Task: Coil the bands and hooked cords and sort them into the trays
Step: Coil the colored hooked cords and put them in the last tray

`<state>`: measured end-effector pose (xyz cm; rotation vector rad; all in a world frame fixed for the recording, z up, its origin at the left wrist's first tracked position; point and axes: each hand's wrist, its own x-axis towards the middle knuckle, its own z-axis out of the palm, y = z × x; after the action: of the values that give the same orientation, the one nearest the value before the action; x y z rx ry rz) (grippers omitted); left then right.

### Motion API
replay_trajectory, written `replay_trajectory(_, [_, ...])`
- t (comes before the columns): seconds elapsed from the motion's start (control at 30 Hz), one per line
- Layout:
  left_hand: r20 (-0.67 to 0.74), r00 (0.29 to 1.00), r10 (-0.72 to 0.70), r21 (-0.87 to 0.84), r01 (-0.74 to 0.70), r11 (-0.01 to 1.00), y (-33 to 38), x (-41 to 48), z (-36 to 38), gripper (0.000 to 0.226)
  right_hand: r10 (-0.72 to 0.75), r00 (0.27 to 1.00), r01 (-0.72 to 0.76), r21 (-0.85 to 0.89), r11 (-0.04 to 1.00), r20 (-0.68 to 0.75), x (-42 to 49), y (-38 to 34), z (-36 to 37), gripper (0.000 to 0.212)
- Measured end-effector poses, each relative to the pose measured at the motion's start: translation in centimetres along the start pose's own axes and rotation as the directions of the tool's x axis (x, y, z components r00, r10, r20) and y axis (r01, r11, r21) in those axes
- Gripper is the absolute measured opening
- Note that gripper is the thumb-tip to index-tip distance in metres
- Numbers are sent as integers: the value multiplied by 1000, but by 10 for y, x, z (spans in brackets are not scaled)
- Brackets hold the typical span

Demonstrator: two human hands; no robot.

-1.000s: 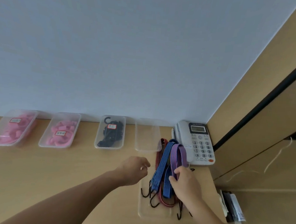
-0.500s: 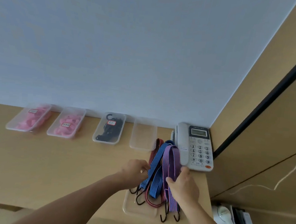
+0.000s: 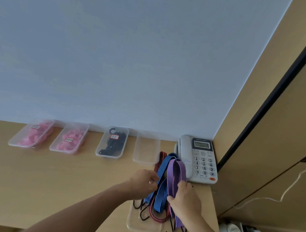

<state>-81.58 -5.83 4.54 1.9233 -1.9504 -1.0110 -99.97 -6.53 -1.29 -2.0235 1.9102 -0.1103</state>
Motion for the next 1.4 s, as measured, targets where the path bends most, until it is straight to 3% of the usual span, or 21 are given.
replay_trajectory(0.1, [12,1000,-6,7,6,1000,-7,-5,-5,36,47,993,-47,1,999,-108,-4,-2,5,48])
replay_trajectory(0.17, [22,1000,-6,6,6,1000,-9,-7,-8,36,121,980,-106,101,989,-160,-3,0,6,52])
replay_trajectory(0.23, [28,1000,2,10,-2,1000,-9,-7,-10,36,211,975,-191,213,958,-75,2,5,3,51])
replay_trajectory(0.3, [25,999,26,4,-27,1000,-5,-5,-12,36,213,977,-210,254,944,18,8,12,-2,35])
replay_trajectory(0.43, [15,996,86,-43,-85,995,13,4,-22,35,193,981,-188,390,901,26,16,19,-24,15])
replay_trajectory(0.67, [37,992,120,-100,-116,988,35,14,-25,34,118,982,-165,373,913,145,15,21,-18,30])
replay_trajectory(0.87, [38,996,85,-142,-79,987,33,14,-36,30,158,979,-195,343,919,132,22,12,-22,18])
replay_trajectory(1.0, [34,997,71,-203,-62,977,37,13,-45,25,86,989,-136,487,863,124,26,-1,-59,24])
replay_trajectory(1.13, [145,987,62,-310,-15,951,51,10,-55,17,60,998,-69,666,742,36,28,-24,-111,25])
replay_trajectory(1.23, [246,961,126,-443,-3,896,65,4,-63,20,79,996,-22,755,656,-40,26,-42,-143,23])
replay_trajectory(1.33, [256,940,226,-523,-62,850,77,-5,-72,17,66,997,-1,871,491,-37,19,-58,-167,22])
replay_trajectory(1.4, [214,943,254,-530,-107,841,81,-8,-78,19,72,993,46,863,503,-95,16,-65,-181,20])
